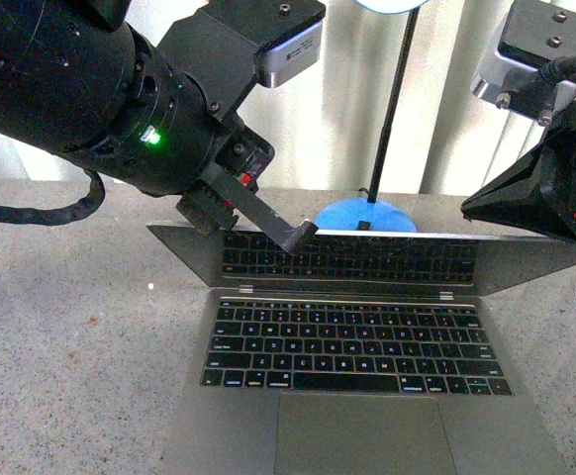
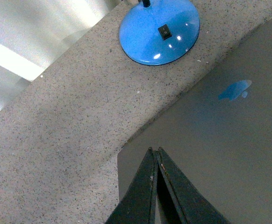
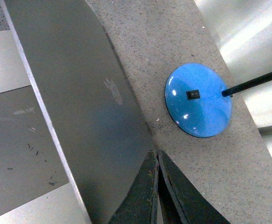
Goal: Close laptop
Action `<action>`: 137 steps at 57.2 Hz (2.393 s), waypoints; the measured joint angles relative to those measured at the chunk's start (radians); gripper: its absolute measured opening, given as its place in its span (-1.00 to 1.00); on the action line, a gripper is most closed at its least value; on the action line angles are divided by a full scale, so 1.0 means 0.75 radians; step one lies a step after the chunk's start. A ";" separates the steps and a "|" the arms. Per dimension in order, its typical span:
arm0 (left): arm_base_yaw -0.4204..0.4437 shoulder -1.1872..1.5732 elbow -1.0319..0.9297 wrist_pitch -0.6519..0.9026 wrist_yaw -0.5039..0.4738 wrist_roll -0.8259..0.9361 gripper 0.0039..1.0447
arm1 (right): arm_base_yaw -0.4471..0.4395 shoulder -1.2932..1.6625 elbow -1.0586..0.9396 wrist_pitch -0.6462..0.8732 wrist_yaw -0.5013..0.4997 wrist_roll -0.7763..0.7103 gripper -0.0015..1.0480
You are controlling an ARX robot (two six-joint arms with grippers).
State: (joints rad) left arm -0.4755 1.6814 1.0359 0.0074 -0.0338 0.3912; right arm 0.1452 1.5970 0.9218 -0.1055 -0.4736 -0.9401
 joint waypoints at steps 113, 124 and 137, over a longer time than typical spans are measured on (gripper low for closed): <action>-0.052 0.062 -0.223 0.152 0.026 -0.086 -0.94 | 0.077 0.094 -0.159 0.084 0.016 -0.028 -0.94; -0.053 0.086 -0.250 0.176 0.039 -0.105 -0.94 | 0.086 0.121 -0.171 0.105 0.016 -0.022 -0.94; -0.055 0.099 -0.256 0.191 0.045 -0.107 -0.94 | 0.091 0.150 -0.198 0.140 0.016 -0.015 -0.94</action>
State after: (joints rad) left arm -0.5171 1.7557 0.8436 0.1509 -0.0002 0.3111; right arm 0.2131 1.7092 0.7734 -0.0006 -0.4618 -0.9512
